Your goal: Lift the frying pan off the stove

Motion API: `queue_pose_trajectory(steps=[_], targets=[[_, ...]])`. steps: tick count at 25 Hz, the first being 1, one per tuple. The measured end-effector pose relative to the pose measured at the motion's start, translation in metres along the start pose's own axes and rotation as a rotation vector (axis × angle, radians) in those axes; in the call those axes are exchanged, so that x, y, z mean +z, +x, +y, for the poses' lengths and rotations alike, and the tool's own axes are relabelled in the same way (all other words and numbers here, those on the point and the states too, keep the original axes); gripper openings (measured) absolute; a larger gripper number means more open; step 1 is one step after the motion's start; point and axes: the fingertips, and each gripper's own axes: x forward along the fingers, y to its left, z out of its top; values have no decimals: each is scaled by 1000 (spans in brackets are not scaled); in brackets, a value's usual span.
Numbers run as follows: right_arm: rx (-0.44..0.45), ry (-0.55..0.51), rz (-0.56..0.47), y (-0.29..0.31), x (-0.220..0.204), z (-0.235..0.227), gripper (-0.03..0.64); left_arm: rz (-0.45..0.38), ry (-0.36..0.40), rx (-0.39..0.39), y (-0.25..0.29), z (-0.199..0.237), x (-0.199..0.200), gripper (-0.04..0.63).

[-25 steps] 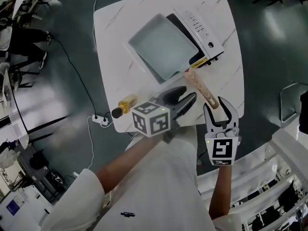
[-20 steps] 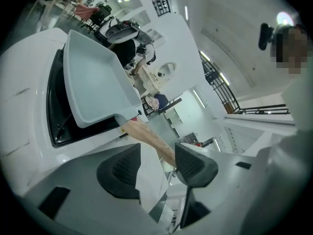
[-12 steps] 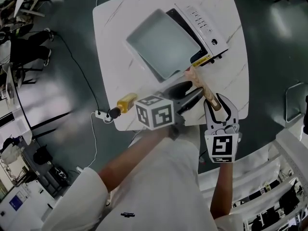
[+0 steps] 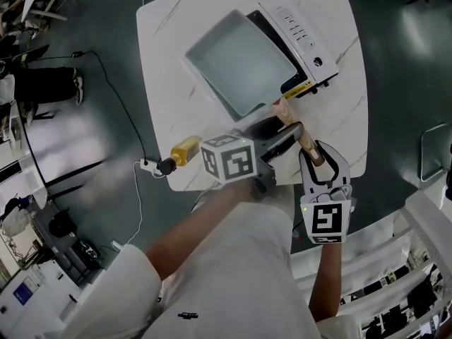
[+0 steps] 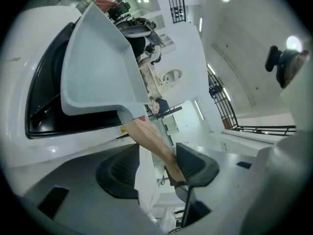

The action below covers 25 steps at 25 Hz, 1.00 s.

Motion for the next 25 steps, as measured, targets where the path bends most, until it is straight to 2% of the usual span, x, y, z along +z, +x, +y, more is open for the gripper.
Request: queue_pose_trajectory(steps=[4,9,12,25], targets=[[-3,5,-2,0,0,-1,118,4,-15,-24,3,1,1,215],[2,9,1,2,-1,-1,117,29,-90,-123,13,-3,2,196],[-3,16,3,4,-2,-2,117,30,-114,-148,16,-4,3,171],[-15,19,-17,6,7,3,117,2,-86,-177,12,-7,11,156]])
